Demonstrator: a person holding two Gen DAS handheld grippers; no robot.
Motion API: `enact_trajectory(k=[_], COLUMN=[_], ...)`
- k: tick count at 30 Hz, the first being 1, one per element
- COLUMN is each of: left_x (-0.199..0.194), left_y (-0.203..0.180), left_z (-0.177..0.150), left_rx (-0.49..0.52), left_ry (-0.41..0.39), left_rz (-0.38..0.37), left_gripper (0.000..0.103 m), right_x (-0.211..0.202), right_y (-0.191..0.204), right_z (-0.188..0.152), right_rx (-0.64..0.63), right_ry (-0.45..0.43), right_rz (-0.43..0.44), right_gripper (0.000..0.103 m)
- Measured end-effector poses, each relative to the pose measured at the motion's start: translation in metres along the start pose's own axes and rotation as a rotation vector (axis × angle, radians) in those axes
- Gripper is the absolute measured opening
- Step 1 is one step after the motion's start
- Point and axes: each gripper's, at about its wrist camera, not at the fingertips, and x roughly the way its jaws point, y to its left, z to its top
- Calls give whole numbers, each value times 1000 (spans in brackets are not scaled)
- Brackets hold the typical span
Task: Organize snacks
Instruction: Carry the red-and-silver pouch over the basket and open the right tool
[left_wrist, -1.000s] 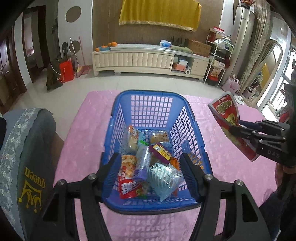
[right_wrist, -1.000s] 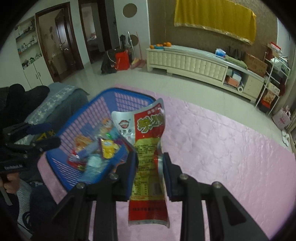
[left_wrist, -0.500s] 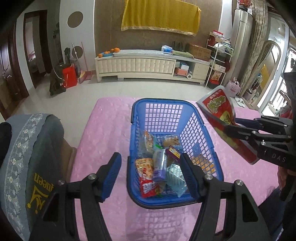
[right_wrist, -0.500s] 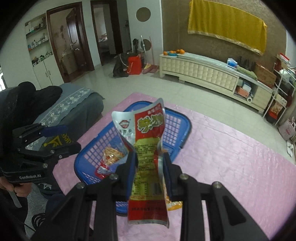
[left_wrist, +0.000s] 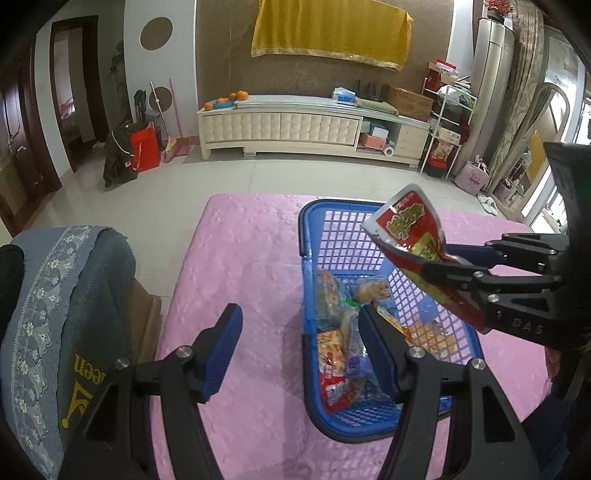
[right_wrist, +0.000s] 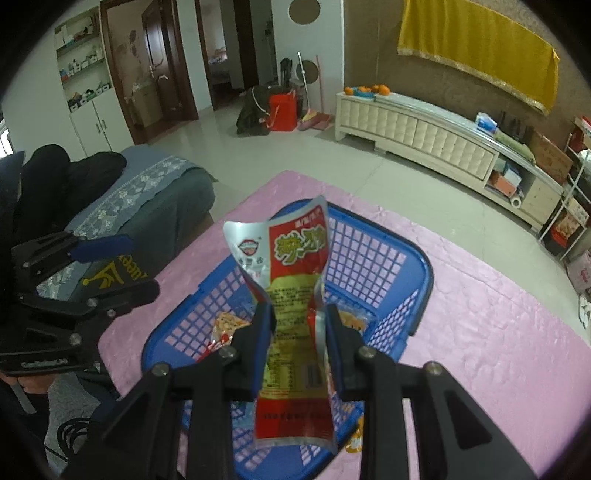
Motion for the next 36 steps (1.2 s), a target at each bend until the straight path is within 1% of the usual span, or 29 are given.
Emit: enact_trajectory(k=[5, 12, 20, 21, 23, 24, 26, 27, 28, 29, 32, 36], left_x=[10, 18, 18, 17, 15, 15, 13, 13, 11, 10, 7, -4], left_y=[3, 6, 8, 7, 4, 3, 2, 2, 2, 2, -1, -12], left_z=[3, 4, 4, 4, 3, 3, 1, 2, 2, 2, 3, 3], left_rx=[2, -3, -2, -2, 1, 4, 9, 11, 13, 12, 11, 38], left_ry=[10, 20, 27, 28, 28, 29, 28, 29, 28, 27, 25, 13], left_rz=[0, -3, -4, -3, -2, -1, 2, 4, 8, 9, 5, 4], left_gripper=[63, 63, 63, 63, 63, 63, 63, 63, 63, 63, 63, 63], right_x=[20, 36, 45, 45, 47, 48, 48, 46, 44, 41, 28, 6], right_y=[-7, -8, -10, -10, -12, -14, -17, -18, -18, -17, -13, -16], right_z=[4, 8, 13, 13, 13, 14, 14, 13, 12, 11, 7, 3], right_rx=[1, -17, -30, -30, -24, -18, -2, 1, -1, -6, -28, -26], right_ry=[36, 53, 57, 54, 50, 53, 55, 48, 43, 38, 27, 1], right_rz=[-7, -48, -50, -54, -66, -66, -73, -86, -94, -102, -119, -123], right_gripper=[33, 34, 35, 37, 50, 54, 70, 75, 81, 83, 83, 84])
